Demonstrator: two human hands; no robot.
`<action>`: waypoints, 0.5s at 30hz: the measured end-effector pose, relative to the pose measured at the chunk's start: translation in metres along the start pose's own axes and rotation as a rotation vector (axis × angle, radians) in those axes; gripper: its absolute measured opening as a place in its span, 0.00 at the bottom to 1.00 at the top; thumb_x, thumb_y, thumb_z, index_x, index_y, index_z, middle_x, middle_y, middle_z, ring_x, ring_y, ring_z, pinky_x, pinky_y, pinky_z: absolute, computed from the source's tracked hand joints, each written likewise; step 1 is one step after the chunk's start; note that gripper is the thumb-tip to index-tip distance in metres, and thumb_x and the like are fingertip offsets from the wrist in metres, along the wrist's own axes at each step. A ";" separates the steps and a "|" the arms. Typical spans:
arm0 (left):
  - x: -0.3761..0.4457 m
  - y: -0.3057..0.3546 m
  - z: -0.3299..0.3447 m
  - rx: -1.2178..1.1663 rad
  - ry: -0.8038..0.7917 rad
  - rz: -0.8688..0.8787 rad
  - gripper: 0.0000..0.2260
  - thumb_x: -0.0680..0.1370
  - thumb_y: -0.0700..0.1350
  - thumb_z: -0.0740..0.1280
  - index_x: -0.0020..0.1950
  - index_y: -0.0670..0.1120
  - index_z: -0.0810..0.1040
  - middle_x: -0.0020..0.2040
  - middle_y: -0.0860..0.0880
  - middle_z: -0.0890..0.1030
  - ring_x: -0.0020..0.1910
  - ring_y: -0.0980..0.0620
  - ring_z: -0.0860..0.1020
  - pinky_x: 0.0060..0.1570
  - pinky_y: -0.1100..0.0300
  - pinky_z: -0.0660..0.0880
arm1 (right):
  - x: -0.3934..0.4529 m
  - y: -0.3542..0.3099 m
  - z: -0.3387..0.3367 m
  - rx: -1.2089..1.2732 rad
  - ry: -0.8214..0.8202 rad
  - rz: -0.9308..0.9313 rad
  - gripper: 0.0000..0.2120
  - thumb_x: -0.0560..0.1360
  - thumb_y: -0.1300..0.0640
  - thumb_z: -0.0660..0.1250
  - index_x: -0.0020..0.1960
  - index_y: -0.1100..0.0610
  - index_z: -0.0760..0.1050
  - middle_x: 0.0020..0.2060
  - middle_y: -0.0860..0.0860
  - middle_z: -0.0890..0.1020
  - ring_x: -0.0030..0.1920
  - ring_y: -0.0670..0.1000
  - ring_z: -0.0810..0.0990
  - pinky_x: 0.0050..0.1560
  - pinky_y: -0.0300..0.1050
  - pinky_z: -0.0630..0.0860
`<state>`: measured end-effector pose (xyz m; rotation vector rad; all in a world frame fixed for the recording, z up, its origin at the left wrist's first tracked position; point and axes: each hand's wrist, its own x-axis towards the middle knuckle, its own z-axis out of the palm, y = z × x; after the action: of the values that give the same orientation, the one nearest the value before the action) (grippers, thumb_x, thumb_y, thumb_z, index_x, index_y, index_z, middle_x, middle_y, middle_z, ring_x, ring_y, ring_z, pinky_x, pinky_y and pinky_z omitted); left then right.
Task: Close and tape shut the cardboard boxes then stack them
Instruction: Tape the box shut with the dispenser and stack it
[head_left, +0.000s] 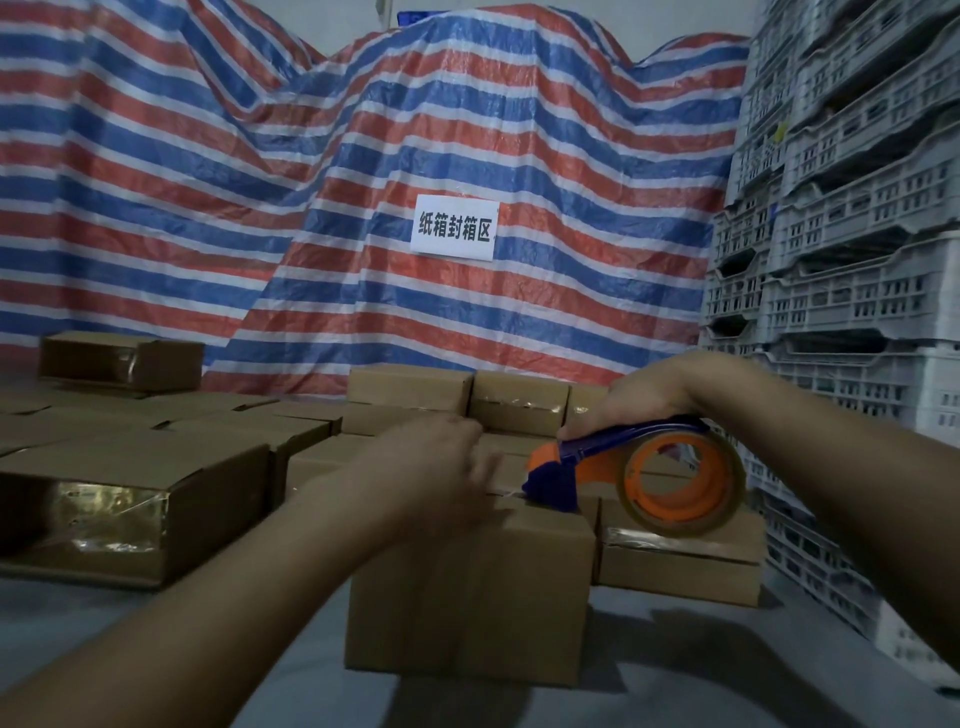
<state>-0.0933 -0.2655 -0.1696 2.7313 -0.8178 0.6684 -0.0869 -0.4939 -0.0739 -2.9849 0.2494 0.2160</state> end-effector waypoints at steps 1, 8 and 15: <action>-0.004 0.006 0.005 -0.066 -0.088 0.037 0.21 0.81 0.62 0.53 0.68 0.53 0.70 0.65 0.51 0.74 0.61 0.53 0.73 0.53 0.62 0.68 | 0.000 0.001 0.000 -0.003 0.007 0.003 0.29 0.72 0.27 0.63 0.46 0.54 0.79 0.28 0.47 0.83 0.26 0.45 0.80 0.29 0.35 0.75; -0.009 0.000 0.032 0.007 -0.098 0.102 0.29 0.77 0.70 0.44 0.64 0.55 0.72 0.59 0.53 0.78 0.55 0.54 0.76 0.56 0.52 0.75 | -0.002 0.017 -0.002 0.159 -0.106 -0.088 0.23 0.79 0.34 0.60 0.43 0.54 0.77 0.27 0.46 0.80 0.24 0.43 0.77 0.28 0.33 0.74; -0.011 -0.002 0.032 0.028 -0.087 0.108 0.35 0.74 0.72 0.40 0.68 0.54 0.70 0.67 0.53 0.75 0.63 0.52 0.74 0.61 0.50 0.73 | -0.017 0.070 -0.017 0.250 -0.109 -0.042 0.32 0.64 0.27 0.68 0.49 0.56 0.80 0.34 0.51 0.79 0.31 0.49 0.76 0.34 0.40 0.74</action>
<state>-0.0890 -0.2690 -0.2028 2.7745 -0.9892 0.5901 -0.1139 -0.5621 -0.0632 -2.7179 0.1857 0.3159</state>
